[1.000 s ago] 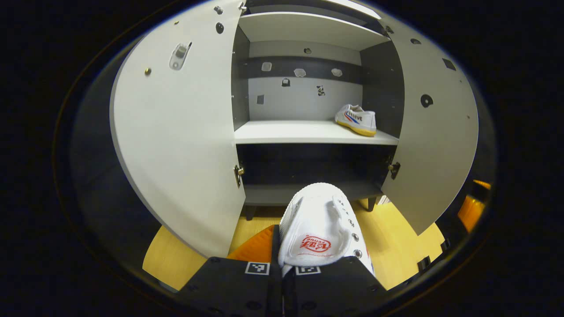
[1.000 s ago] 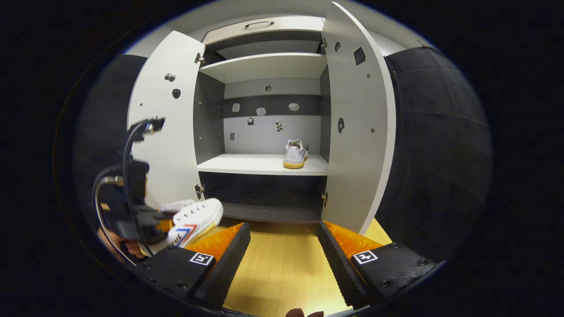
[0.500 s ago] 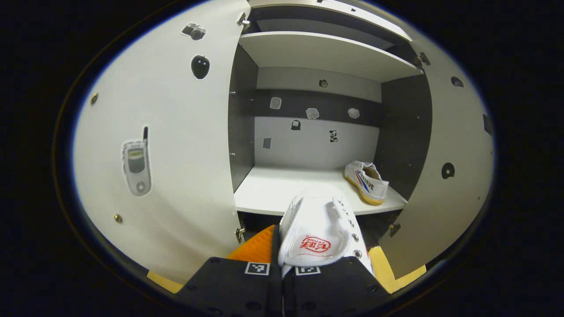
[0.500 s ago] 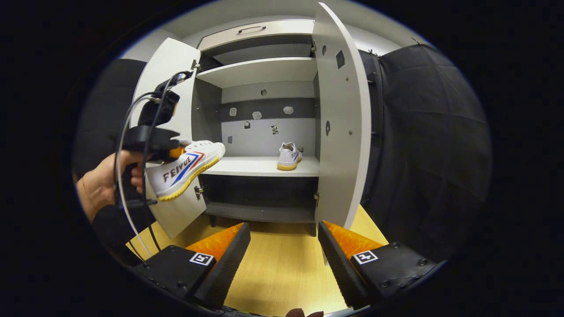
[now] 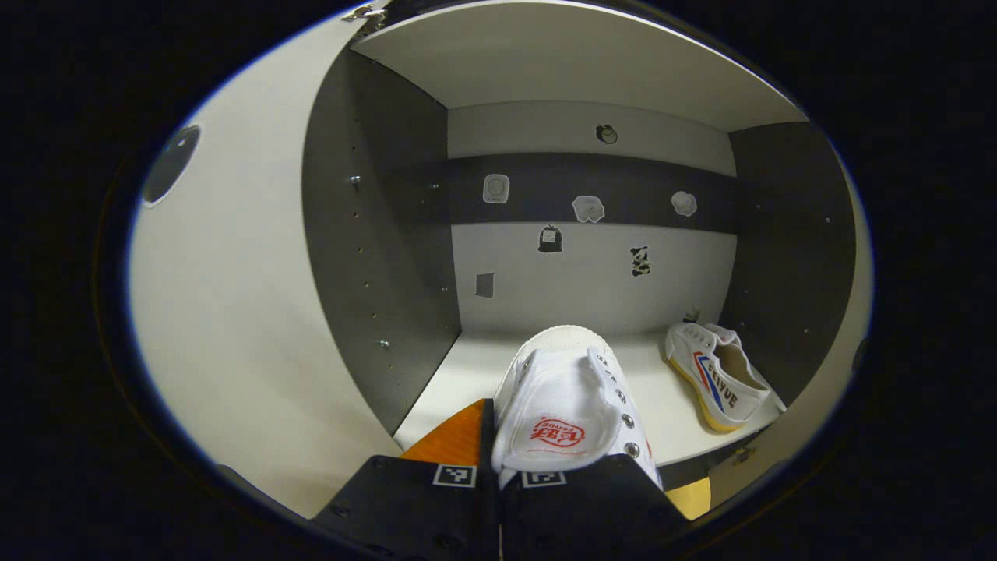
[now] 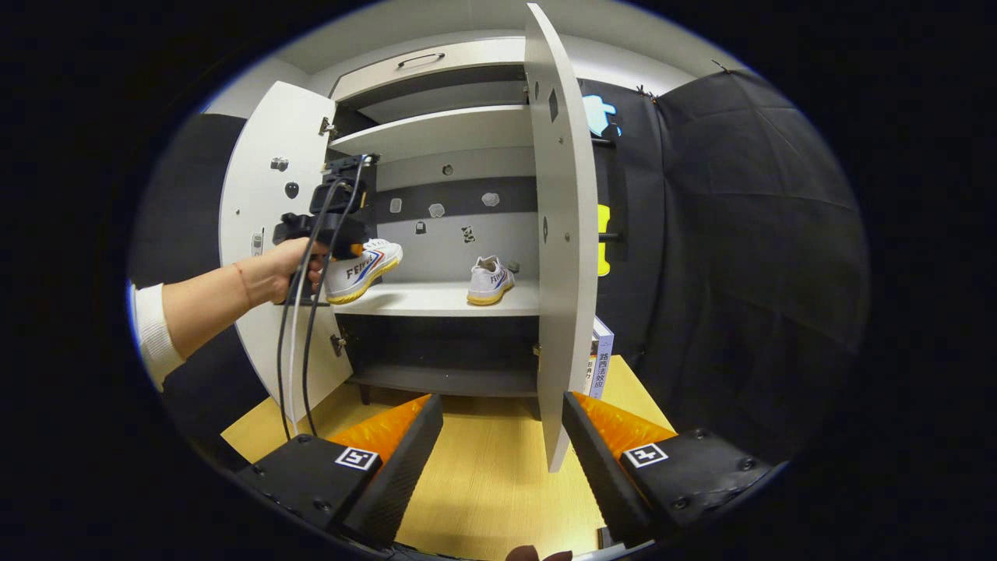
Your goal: Grab one shoe with the right hand and put it into the shoe cabinet, grab the other shoe with the left hand and put it into the shoe cabinet; then close the right door with the right hand and the left door with the left hand.
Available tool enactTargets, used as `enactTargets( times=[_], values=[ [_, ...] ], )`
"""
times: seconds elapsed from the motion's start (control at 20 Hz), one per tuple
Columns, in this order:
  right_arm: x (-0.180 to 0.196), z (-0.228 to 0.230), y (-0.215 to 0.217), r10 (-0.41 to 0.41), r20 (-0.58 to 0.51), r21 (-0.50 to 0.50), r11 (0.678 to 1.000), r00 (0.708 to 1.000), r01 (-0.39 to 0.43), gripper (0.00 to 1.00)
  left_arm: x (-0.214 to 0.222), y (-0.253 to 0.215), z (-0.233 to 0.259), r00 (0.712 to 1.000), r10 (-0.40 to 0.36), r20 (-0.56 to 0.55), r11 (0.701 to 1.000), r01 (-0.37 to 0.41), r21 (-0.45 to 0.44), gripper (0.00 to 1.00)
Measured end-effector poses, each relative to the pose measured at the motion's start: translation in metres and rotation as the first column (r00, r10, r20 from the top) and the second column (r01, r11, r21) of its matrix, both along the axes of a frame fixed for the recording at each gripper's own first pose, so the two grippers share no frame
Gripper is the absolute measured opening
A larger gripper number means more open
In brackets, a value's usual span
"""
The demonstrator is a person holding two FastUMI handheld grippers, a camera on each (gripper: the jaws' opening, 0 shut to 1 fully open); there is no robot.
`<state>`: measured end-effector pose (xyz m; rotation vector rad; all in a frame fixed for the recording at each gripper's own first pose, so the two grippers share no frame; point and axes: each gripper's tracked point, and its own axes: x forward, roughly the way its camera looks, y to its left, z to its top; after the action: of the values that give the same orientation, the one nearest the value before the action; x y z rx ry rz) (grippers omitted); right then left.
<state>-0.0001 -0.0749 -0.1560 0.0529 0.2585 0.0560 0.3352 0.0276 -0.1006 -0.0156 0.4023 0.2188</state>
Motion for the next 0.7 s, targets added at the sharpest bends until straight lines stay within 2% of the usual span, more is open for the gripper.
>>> enactTargets(
  times=[0.4,0.5,0.7],
  values=[
    [0.024,-0.005,-0.033,-0.012,0.010,-0.015,1.000,1.000,0.012,0.98,0.094,-0.004,-0.041,0.992,0.036,-0.120,0.999,-0.035,0.008,0.07],
    [0.027,-0.006,-0.035,0.007,0.012,-0.003,1.000,1.000,-0.007,0.98,0.110,-0.006,-0.054,0.987,0.049,-0.151,0.999,-0.051,-0.012,0.06],
    [0.028,-0.010,-0.039,0.038,0.017,-0.019,0.999,0.999,-0.038,0.98,0.125,-0.001,-0.080,0.969,0.089,-0.229,0.996,-0.085,0.028,0.07]
  ],
)
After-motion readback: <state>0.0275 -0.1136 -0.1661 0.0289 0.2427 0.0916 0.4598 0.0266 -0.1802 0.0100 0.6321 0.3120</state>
